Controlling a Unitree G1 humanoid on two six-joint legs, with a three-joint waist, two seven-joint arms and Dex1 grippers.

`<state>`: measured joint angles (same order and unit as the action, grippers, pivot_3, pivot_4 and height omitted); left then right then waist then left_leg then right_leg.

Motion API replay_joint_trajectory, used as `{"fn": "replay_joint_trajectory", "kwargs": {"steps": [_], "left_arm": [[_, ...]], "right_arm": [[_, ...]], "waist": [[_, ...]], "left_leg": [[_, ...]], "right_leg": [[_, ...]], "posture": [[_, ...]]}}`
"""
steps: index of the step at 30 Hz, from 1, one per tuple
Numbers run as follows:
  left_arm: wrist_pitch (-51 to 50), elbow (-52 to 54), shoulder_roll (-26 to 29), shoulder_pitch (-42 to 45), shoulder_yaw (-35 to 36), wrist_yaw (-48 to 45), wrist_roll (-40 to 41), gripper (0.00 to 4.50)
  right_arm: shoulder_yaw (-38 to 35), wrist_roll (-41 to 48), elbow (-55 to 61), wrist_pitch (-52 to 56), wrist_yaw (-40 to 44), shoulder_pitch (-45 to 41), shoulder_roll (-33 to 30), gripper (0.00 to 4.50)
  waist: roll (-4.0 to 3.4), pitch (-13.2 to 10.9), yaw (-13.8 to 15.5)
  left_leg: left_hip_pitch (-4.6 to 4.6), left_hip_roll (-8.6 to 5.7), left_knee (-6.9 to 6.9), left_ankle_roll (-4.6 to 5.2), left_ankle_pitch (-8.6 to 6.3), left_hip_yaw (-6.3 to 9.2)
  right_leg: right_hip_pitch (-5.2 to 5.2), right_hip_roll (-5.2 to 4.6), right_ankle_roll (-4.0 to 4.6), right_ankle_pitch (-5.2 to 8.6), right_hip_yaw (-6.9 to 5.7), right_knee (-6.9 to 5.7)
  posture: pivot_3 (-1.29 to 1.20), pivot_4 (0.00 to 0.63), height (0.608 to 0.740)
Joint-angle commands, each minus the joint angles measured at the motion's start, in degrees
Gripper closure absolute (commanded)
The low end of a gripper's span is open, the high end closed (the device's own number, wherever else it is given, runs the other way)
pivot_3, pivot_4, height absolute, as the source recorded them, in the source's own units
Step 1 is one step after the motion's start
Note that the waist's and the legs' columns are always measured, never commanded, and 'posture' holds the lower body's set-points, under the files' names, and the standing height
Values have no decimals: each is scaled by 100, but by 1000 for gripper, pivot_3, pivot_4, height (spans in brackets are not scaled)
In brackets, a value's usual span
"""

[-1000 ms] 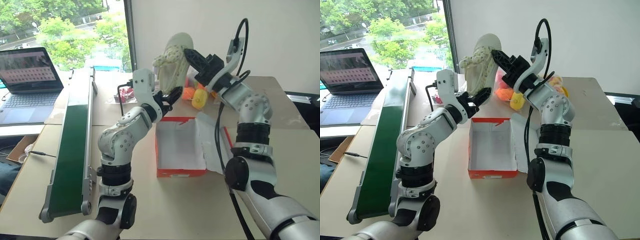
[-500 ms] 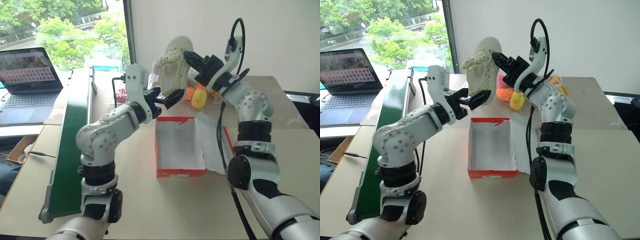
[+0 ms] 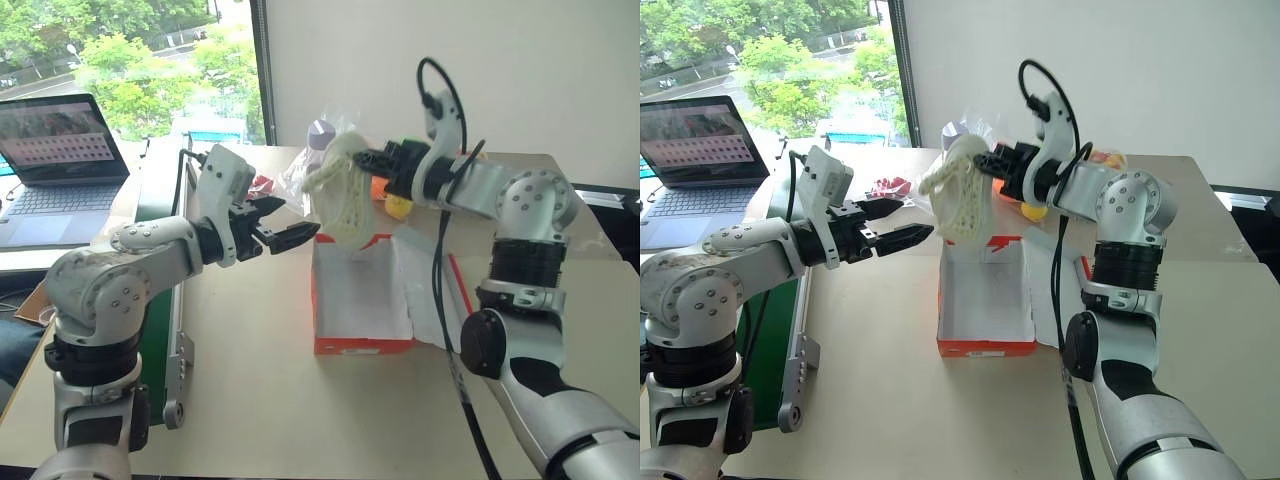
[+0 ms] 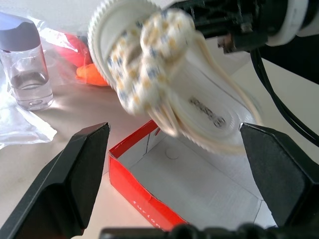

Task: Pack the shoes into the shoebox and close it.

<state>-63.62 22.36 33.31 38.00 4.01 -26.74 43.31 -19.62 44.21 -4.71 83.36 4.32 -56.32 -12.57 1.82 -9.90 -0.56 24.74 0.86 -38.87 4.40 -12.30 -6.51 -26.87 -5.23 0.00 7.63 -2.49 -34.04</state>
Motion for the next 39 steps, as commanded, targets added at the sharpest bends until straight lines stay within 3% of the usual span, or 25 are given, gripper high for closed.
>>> {"fn": "replay_joint_trajectory", "kwargs": {"steps": [1, 9, 13, 20, 35, 37, 39], "left_arm": [[380, -108, 5, 196, -177, -236, -198, 39], [600, -427, -59, 390, -309, -412, -416, 39], [596, -373, -108, 367, -338, -413, -449, 39], [519, -258, -196, 368, -332, -312, -447, 39], [245, 14, -139, 377, -163, -123, -346, 39], [213, 48, -114, 365, -148, -112, -341, 0], [172, 89, -97, 358, -127, -102, -321, 0]], "right_arm": [[70, -12, 772, 532, -135, 330, -113, 4036], [556, -538, 971, 301, 16, 1285, -363, 4036], [949, -900, 968, -52, 180, 1360, -657, 4036], [2379, -1937, 949, -1463, 733, 1443, -1378, 4036], [3462, -2905, 906, -2237, 1474, 1626, -1652, 4036], [3574, -3019, 894, -2301, 1563, 1595, -1695, 3088], [3672, -3130, 926, -2316, 1641, 1552, -1756, 2484]], "waist": [[0, 0, 1], [0, 0, -42], [0, 0, -52], [0, -1, -37], [1, 0, -14], [1, 0, -15], [1, 0, -15]], "left_leg": [[2, -3, 0, 0, 0, 0], [-1, -1, -1, 1, 0, -2], [-1, -1, -2, 1, 1, -5], [-1, -3, -3, 2, 0, -4], [-1, -3, -7, 2, 0, -5], [-2, -2, -7, 2, 0, -4], [-3, -2, -8, 2, 1, -4]], "right_leg": [[-1, -3, 0, 0, 0, 1], [-7, 5, -29, 18, 5, -3], [-8, 6, -37, 21, 12, -5], [-8, 5, -42, 25, 12, -2], [-7, 5, -43, 25, 13, -3], [-6, 5, -42, 25, 13, -3], [-6, 5, -42, 25, 13, -4]], "posture": [[0, 150, 740], [0, 150, 740], [0, 150, 740], [0, 150, 740], [0, 150, 740], [0, 150, 740], [0, 150, 740]]}}
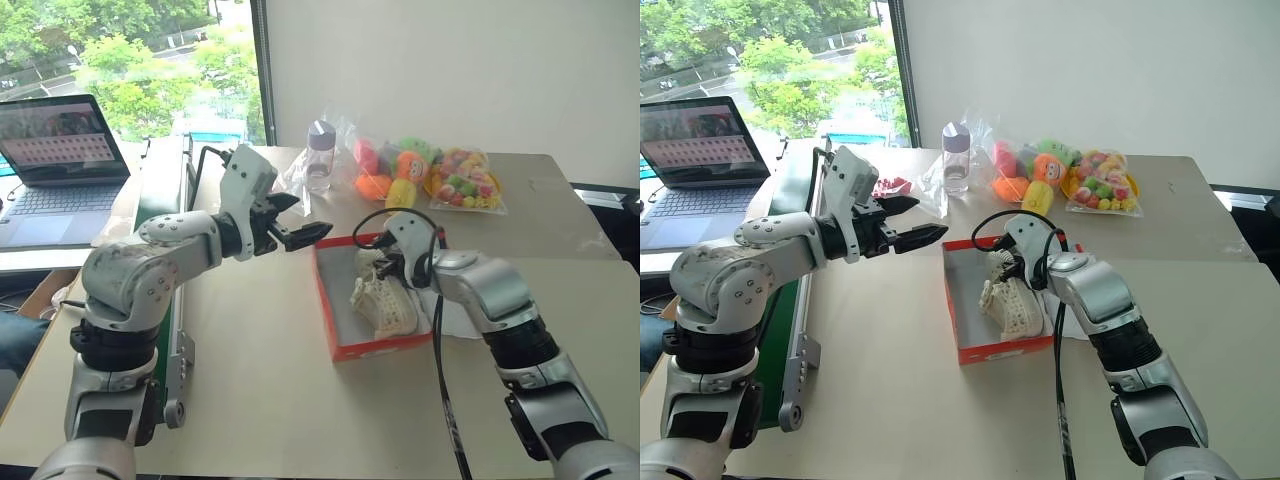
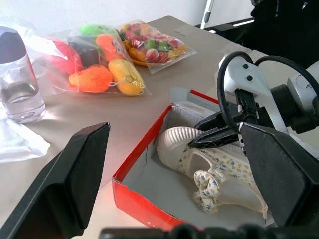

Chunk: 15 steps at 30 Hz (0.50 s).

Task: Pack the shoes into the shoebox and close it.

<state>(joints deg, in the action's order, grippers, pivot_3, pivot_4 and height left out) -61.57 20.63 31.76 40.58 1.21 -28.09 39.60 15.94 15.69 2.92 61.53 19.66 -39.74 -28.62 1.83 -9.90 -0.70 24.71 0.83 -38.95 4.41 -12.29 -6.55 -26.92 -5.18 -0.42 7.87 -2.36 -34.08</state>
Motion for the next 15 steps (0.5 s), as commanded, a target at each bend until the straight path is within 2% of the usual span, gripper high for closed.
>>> {"fn": "replay_joint_trajectory", "kwargs": {"steps": [1, 7, 13, 15], "left_arm": [[-51, 283, 67, 96, 165, 36, 62, 0], [-113, 340, 100, 48, 222, 116, 44, 0], [-154, 294, 129, 21, 358, 271, 16, 0], [-200, 268, 109, 33, 475, 403, 17, 0]], "right_arm": [[198, -366, 212, -155, 168, -136, -218, 2165], [216, -503, 493, 9, 413, -506, -349, 65], [-162, -296, 827, 443, 559, -1049, -344, 20], [-539, -22, 941, 701, 672, -1323, -215, 20]], "waist": [[0, 0, 2], [0, 0, 1], [0, 0, -4], [0, 0, -7]], "left_leg": [[-2, 0, -1, 0, 0, 0], [-2, 0, -3, 0, 0, 0], [-2, 1, -2, -1, 0, 1], [-2, 1, -2, -1, 0, 0]], "right_leg": [[3, 0, 0, 0, 0, 0], [3, -1, 0, 0, 0, 0], [1, 1, 1, -1, -1, -1], [1, 0, 1, -1, -1, -2]], "posture": [[0, 150, 740], [0, 150, 740], [0, 150, 740], [0, 150, 740]]}}
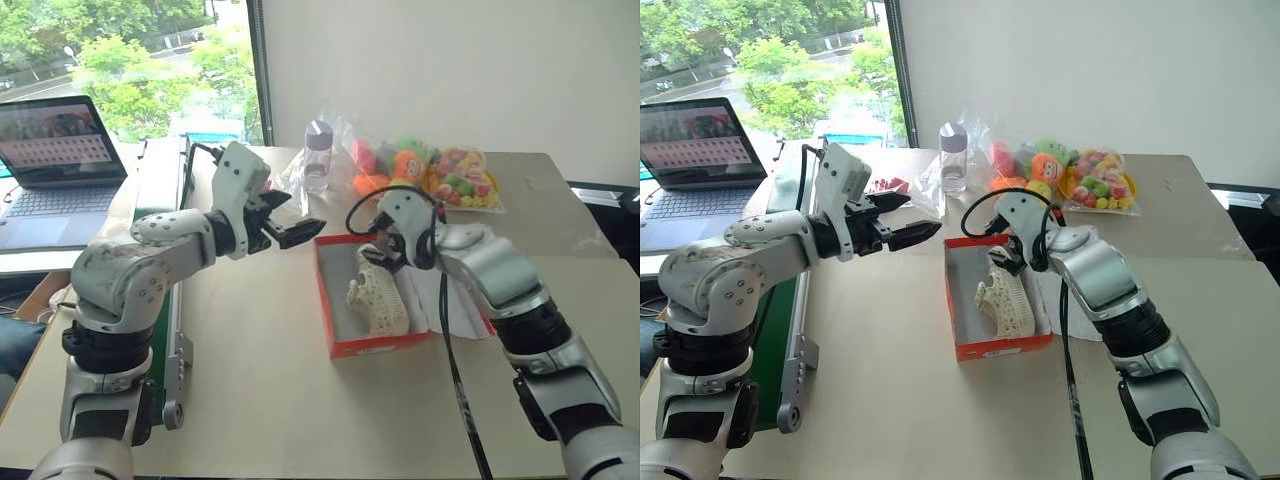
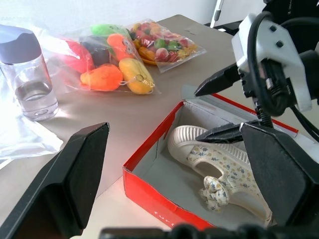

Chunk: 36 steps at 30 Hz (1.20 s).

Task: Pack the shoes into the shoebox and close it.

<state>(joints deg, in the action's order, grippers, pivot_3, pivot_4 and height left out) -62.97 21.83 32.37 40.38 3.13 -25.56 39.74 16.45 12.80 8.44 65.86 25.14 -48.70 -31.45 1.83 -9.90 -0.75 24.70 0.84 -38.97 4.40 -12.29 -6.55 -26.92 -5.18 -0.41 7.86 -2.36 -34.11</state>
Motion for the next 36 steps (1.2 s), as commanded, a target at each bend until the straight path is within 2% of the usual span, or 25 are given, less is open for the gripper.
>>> {"fn": "replay_joint_trajectory", "kwargs": {"steps": [1, 5, 9, 14, 16, 18, 20, 23, 28, 31, 36], "left_arm": [[-83, 142, 47, 50, 347, 231, -17, 0], [-151, 179, 56, -53, 761, 742, -214, 0], [-375, 240, 65, -228, 1409, 1297, -306, 0], [-739, 951, 263, -728, 2412, 2229, -820, 0], [-883, 1266, 237, -962, 2722, 2484, -989, 0], [-1112, 1653, 227, -1341, 3050, 2647, -1161, 0], [-1256, 2044, -104, -1599, 3428, 2689, -1057, 0], [-1344, 2495, -356, -2225, 3430, 2670, -1100, 0], [-844, 2615, -724, -2909, 3328, 2753, -1412, 0], [-301, 2392, -899, -3198, 3125, 2901, -1770, 0], [451, 1851, -1154, -3281, 2939, 3013, -2159, 0]], "right_arm": [[-852, 399, 373, 181, 136, -550, 215, 20], [-1532, 895, 8, -101, 466, -834, 586, 20], [-1462, 956, -527, -580, 915, -942, 530, 20], [-1652, 1532, -1370, -1799, 2265, -1256, 867, 20], [-1538, 1510, -1586, -2208, 2680, -1327, 909, 20], [-1505, 1369, -1923, -2602, 2713, -1469, 1096, 20], [-1485, 1296, -2279, -2664, 2674, -1617, 1272, 20], [-1344, 1372, -2407, -2605, 2972, -1574, 1380, 20], [-1196, 1106, -2567, -3311, 3053, -1351, 1567, 20], [-1011, 770, -2643, -3896, 2963, -1105, 1627, 20], [-876, 684, -2645, -3957, 3104, -913, 1676, 20]], "waist": [[0, 0, -4], [0, 0, -4], [0, 0, -2], [0, 0, -61], [0, 0, -68], [0, 0, -56], [1, 1, -47], [9, 6, -14], [16, 10, 7], [16, 10, 1], [16, 11, -3]], "left_leg": [[0, 0, 0, 0, 0, -1], [-3, 2, 1, 0, 0, 1], [-3, 1, 2, 0, 0, 0], [-4, 1, 2, 0, 0, -1], [-6, 2, 8, -2, 1, 0], [-6, 3, 10, -5, 2, 2], [-10, 3, 10, -6, 1, -2], [-10, 2, 8, -59, -22, 1], [-16, -1, 7, -62, -23, 4], [-19, -1, 10, -62, -23, 3], [-20, 1, 12, -64, -23, 1]], "right_leg": [[-1, 0, 0, -1, 0, 0], [2, 2, 1, -1, -2, -1], [5, -1, 24, -16, -4, 1], [3, 1, 34, -24, -2, 1], [2, 4, 37, -26, -2, 0], [2, 3, 39, -26, -4, -1], [3, 0, 40, -27, -3, -1], [8, -4, 43, -29, -8, 0], [15, -10, 46, -28, -13, -1], [14, -10, 47, -27, -12, 0], [12, -9, 51, -28, -11, -2]], "posture": [[0, 150, 740], [0, 150, 740], [0, 150, 740], [0, 150, 740], [0, 150, 740], [0, 150, 740], [0, 150, 740], [0, 150, 740], [0, 150, 740], [0, 150, 740], [0, 150, 740]]}}
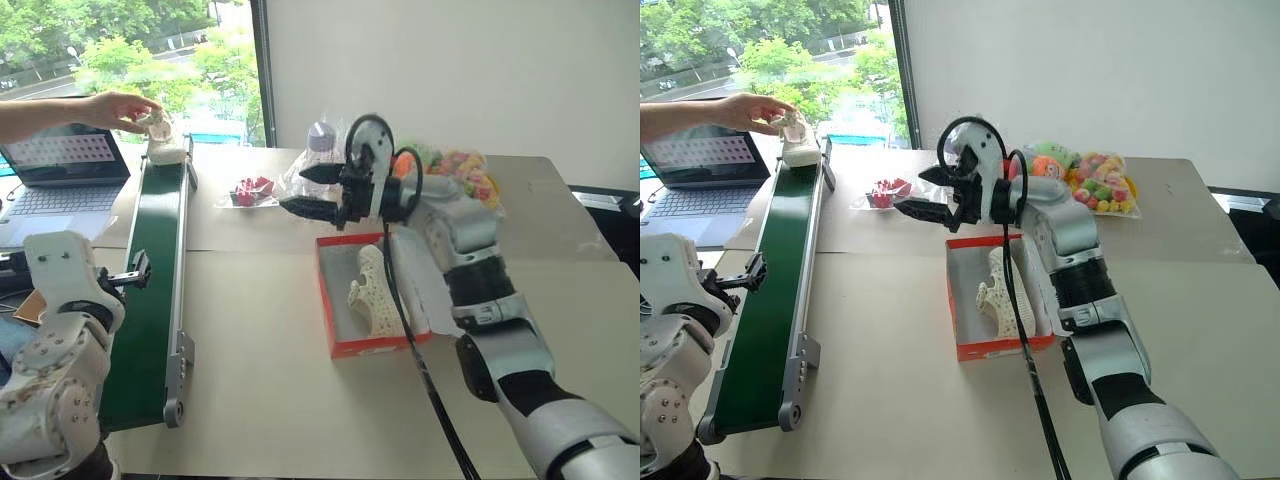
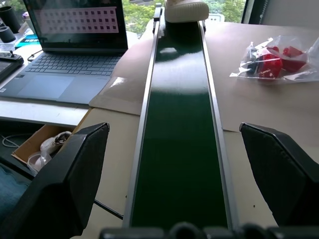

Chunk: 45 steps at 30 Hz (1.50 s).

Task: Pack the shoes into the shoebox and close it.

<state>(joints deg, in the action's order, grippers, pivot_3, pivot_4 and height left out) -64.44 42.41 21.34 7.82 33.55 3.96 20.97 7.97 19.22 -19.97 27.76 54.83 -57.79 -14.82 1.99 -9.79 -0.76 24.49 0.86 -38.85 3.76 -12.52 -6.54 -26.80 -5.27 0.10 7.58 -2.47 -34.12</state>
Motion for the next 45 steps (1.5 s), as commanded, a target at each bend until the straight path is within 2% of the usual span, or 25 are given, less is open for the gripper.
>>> {"fn": "replay_joint_trajectory", "kwargs": {"steps": [1, 6, 10, 20, 25, 45], "left_arm": [[768, -360, -97, -9, -137, 45, -331, 0], [1306, -1071, -173, 122, -187, 7, -477, 0], [1553, -1741, -217, 541, -220, 51, -454, 0], [2288, -2773, -104, 1195, -802, -50, -761, 0], [2556, -3137, -164, 1494, -874, 39, -826, 0], [2668, -3538, -382, 1696, -751, 311, -741, 0]], "right_arm": [[9, 24, 277, -179, 147, 80, 22, 20], [96, -64, 447, -211, 127, 297, 50, 20], [155, -131, 628, -148, -27, 442, 134, 20], [181, -201, 1109, 101, -392, 676, 169, 20], [162, -184, 1286, 241, -476, 710, 87, 20], [235, -225, 1463, 538, -558, 740, -51, 20]], "waist": [[0, 0, -2], [0, 0, -1], [0, 0, 5], [0, 0, 2], [0, 0, 0], [1, 1, -4]], "left_leg": [[-1, 0, 0, 0, 0, -1], [0, 0, 1, 2, -1, 0], [-1, 0, 1, 1, -1, 1], [5, 0, 1, 0, -1, 0], [9, 0, 2, 1, -1, 0], [13, 0, 1, 1, -1, -1]], "right_leg": [[-1, -1, 0, 0, 0, 0], [-2, -4, 1, 0, -1, 1], [-2, -4, 1, 0, -5, 0], [-8, -11, 4, -3, -11, -1], [-14, -12, 4, -4, -12, 0], [-15, -13, 5, -5, -14, -1]], "posture": [[0, 150, 740], [0, 150, 740], [0, 150, 740], [0, 150, 740], [0, 150, 740], [0, 150, 740]]}}
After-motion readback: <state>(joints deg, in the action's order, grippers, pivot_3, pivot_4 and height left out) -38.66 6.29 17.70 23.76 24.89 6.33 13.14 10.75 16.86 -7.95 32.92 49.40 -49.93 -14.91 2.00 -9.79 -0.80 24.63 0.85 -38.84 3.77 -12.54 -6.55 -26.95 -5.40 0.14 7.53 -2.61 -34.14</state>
